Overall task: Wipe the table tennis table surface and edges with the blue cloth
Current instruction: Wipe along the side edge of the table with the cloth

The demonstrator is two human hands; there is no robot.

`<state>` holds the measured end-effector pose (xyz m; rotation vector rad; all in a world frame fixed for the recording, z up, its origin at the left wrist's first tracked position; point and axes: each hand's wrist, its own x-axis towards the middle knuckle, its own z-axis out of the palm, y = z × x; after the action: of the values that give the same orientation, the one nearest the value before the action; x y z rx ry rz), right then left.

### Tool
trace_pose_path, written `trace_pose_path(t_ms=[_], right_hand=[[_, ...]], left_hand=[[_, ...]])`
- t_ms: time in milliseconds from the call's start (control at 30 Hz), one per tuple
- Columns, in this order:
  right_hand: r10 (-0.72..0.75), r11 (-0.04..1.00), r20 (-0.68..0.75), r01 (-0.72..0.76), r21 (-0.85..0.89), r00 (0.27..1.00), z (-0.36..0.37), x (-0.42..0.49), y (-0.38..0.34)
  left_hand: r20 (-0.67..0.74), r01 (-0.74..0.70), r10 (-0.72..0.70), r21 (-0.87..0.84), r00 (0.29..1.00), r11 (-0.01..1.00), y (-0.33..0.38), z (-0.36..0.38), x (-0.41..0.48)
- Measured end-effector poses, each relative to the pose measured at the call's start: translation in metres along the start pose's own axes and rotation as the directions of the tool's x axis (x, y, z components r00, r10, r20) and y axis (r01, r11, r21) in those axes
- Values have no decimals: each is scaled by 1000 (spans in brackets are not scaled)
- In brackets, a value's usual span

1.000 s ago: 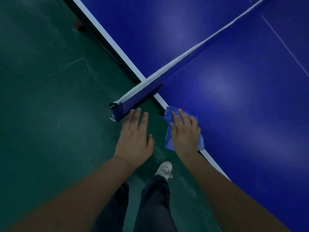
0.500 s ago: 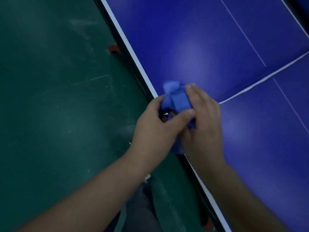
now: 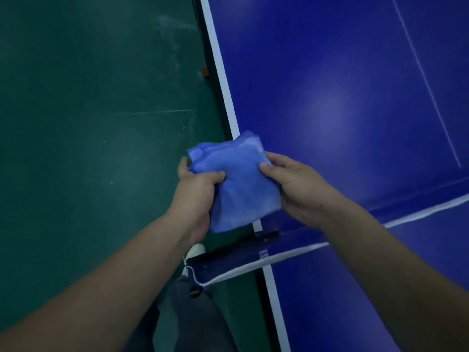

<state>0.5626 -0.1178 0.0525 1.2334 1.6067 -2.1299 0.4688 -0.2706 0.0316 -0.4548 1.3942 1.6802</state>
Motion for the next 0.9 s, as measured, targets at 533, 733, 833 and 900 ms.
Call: trace_pose_path(t_ms=[533, 733, 833, 900], right_hand=[[-515, 68, 175, 243, -968, 839, -39, 103, 11], [-594, -100, 203, 179, -979, 778, -41, 145, 44], [-630, -101, 223, 206, -973, 744, -44, 149, 47], [-637, -93, 218, 207, -974, 740, -42, 149, 47]], left_hand=[[-51, -293, 343, 411, 938, 863, -98, -13, 77], [34, -120, 125, -130, 991, 984, -134, 16, 105], [-13, -110, 110, -42, 994, 993, -138, 29, 109], [-43, -204, 206, 55, 978, 977, -130, 40, 116]])
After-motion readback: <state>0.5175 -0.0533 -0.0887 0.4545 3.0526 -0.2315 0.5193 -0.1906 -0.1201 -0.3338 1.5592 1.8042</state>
